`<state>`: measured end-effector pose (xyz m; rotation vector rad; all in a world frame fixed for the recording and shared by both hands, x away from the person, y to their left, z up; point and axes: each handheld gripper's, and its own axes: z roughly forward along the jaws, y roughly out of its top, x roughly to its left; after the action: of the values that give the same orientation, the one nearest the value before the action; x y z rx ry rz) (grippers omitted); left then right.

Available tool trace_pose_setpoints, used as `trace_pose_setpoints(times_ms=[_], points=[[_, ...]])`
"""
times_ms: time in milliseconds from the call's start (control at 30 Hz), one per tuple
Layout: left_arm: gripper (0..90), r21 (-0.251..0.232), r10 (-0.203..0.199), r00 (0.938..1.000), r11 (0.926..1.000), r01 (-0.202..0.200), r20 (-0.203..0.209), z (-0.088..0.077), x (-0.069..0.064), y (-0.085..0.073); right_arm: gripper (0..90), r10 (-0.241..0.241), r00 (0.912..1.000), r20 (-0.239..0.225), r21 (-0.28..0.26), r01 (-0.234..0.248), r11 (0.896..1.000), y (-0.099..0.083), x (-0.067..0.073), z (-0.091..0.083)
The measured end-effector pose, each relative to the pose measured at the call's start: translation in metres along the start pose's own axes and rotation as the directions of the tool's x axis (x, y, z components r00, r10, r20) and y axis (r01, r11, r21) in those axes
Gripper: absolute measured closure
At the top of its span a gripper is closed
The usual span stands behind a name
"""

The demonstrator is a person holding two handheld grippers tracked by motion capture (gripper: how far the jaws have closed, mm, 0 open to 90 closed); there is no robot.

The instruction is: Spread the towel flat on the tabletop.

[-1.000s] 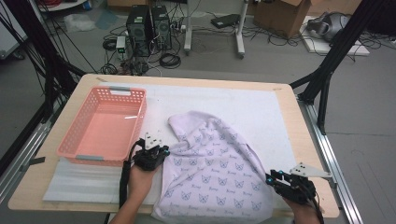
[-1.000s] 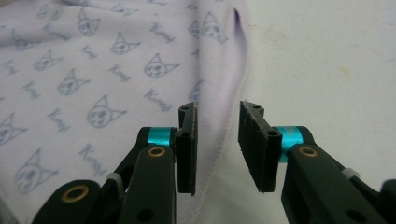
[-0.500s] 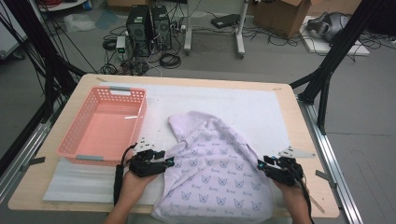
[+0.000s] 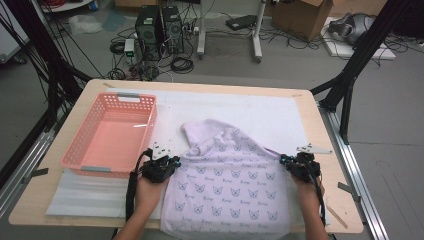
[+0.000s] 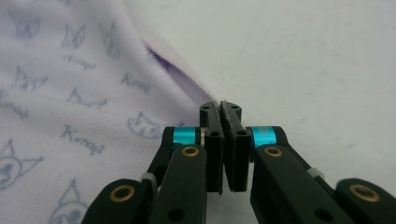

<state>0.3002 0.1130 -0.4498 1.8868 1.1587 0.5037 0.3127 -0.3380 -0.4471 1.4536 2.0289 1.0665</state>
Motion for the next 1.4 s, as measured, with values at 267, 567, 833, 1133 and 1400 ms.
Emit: trace_pose_setpoints(times_ms=[267,567,833,1133,1400], points=[[57.3,0.011,-0.1,0.9927,0.995,0.1,0.067,-0.016,0.006,-0.004,67.2,0.035,0.999,0.029,-0.029,-0.034,0.999,-0.001,-0.001,-0.002],[53.9,0.062,-0.08,0.9844,0.9956,0.071,0.157,-0.042,0.001,-0.03,58.9,-0.021,0.9965,-0.08,-0.063,0.016,0.998,-0.028,0.012,-0.051],[56.3,0.048,-0.073,0.9765,0.9967,0.065,0.203,-0.057,-0.005,-0.045,58.8,0.006,1.0,-0.002,-0.154,-0.007,0.988,-0.028,0.013,-0.078],[86.6,0.048,-0.037,0.9816,0.9985,0.028,0.187,-0.064,-0.015,-0.053,52.3,-0.05,0.9907,-0.126,-0.045,0.045,0.998,-0.052,0.033,-0.086],[87.2,0.057,-0.072,0.9784,0.9964,0.063,0.193,-0.09,-0.017,-0.071,87.0,-0.097,0.9849,-0.143,0.079,0.109,0.991,-0.078,0.048,-0.092]])
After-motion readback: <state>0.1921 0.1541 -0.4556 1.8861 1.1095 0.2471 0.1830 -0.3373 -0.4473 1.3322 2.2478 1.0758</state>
